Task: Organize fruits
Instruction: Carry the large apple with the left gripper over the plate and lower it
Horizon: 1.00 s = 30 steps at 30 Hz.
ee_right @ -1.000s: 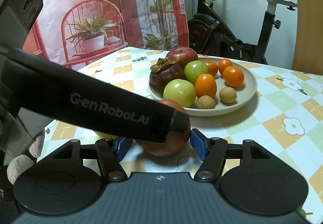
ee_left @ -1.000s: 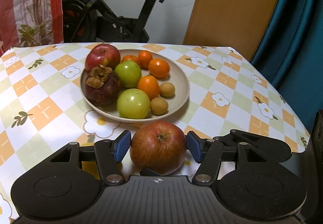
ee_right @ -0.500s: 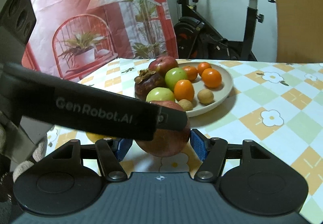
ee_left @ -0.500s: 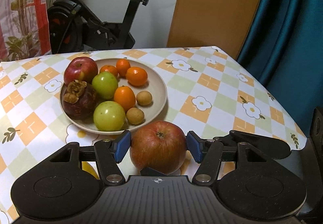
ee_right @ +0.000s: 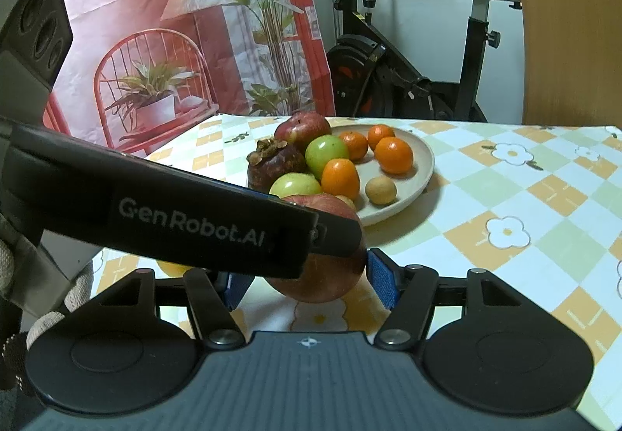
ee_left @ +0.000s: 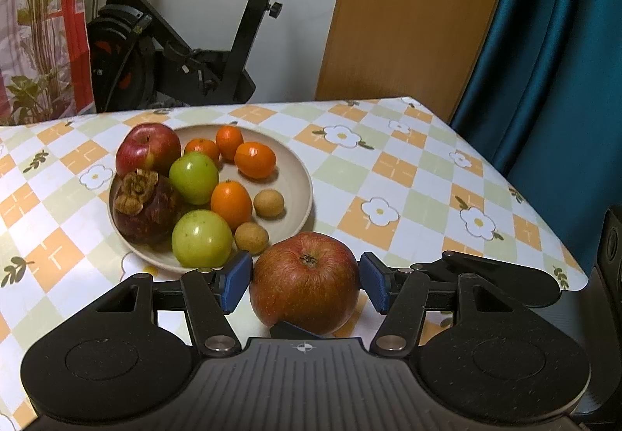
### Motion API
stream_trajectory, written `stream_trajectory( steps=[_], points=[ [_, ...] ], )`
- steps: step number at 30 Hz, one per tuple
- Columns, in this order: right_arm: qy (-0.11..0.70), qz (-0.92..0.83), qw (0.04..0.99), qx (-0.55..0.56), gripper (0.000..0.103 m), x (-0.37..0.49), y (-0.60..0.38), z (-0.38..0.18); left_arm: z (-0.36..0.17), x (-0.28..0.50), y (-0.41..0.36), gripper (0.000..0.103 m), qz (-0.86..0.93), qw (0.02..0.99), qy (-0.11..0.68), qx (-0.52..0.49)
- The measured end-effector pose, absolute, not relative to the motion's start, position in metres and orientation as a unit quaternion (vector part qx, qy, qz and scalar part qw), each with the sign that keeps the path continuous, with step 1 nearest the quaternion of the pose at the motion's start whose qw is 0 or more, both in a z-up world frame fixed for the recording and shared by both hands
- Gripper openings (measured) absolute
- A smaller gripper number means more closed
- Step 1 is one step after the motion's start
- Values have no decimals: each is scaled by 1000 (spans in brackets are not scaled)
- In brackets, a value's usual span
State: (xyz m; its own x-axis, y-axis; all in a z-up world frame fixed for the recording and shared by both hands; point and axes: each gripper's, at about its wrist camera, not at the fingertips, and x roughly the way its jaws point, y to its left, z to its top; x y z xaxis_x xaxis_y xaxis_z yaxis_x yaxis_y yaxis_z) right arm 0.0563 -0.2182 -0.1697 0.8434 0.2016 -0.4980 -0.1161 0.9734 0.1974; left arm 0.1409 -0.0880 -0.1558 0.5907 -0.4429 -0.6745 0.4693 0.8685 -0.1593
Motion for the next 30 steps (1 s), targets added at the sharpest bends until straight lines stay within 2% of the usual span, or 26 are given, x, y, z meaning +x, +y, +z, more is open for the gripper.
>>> stream_trajectory(
  steps=[30],
  points=[
    [246,82,964,64,65,90,-235,-152,-135,179,-96,63,-264,899,348,13]
  ],
)
